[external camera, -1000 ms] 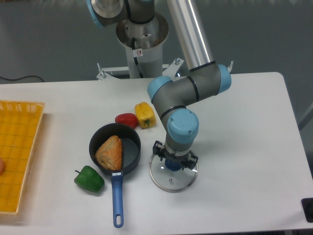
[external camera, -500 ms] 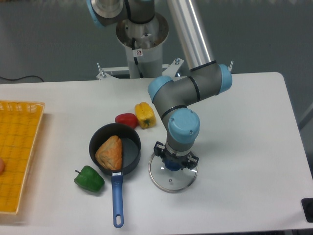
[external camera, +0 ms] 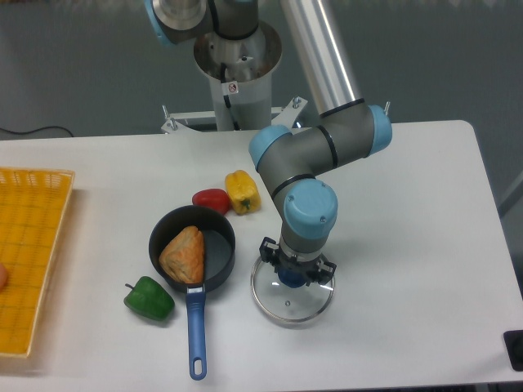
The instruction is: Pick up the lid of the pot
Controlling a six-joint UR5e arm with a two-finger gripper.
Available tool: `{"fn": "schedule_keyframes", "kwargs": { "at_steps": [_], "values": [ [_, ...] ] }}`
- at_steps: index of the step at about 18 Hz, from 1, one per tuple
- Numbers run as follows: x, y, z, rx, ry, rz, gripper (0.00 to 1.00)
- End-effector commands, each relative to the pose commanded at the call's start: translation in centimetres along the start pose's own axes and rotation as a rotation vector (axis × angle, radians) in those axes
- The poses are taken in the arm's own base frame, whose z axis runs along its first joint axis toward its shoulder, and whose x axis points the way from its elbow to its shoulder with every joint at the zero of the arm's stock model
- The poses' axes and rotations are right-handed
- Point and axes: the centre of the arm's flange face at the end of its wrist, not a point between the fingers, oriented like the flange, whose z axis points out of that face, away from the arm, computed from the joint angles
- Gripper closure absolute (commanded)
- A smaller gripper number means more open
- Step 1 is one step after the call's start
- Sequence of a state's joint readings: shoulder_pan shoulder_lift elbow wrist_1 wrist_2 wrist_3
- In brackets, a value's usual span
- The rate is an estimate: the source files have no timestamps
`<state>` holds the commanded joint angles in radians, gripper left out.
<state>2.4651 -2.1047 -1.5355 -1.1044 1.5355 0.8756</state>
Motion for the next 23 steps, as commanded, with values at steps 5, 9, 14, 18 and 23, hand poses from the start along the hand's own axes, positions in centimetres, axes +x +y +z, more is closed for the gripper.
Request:
{"fn": "schedule_keyframes", "kwargs": {
  "at_steps": [5, 9, 14, 18, 23],
  "values": [
    [0.4, 0.2, -2.1, 0.006, -0.011, 0.051, 0.37],
    [1.0, 0.5, -3.7, 0.012, -0.010, 0.073, 0.37],
    [1.4, 0.6, -4.8, 0.021, -0.015, 0.076, 0.37],
    [1.6, 0.5, -4.7, 0.020, -0.013, 0.079, 0.37],
    [1.7, 0.4, -4.7, 0.020, -0.013, 0.079, 0.37]
  ]
}}
